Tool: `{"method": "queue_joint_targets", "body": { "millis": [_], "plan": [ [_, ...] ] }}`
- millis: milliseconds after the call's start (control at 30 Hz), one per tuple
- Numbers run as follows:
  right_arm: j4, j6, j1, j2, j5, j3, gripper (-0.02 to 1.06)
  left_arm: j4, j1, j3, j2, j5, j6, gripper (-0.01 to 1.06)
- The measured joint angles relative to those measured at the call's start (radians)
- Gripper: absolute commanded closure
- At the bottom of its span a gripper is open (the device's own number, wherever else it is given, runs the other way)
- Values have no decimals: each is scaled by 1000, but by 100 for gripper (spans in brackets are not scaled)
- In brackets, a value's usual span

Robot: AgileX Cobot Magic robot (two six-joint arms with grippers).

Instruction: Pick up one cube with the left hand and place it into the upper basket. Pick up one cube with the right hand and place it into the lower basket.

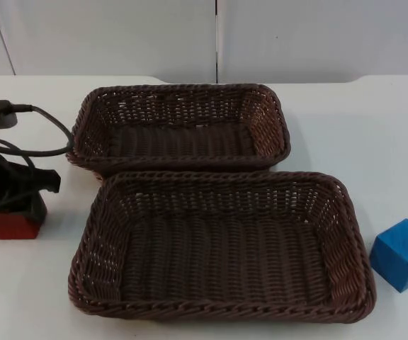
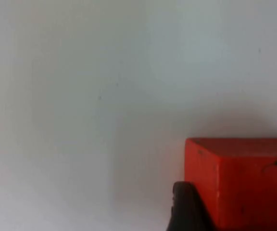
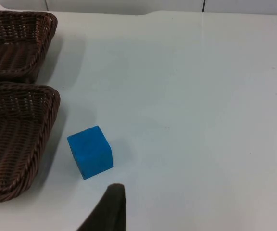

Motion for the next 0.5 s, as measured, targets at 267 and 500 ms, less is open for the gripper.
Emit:
{"method": "queue_joint_targets", "body": {
  "millis": [267, 500],
  "plan": [
    [0, 0, 0, 0, 0, 0, -1, -12, 0, 0, -121, 94, 0, 105],
    [0, 0, 0, 0, 0, 0, -1, -45, 0, 0, -266, 145, 0, 105]
  ]
}}
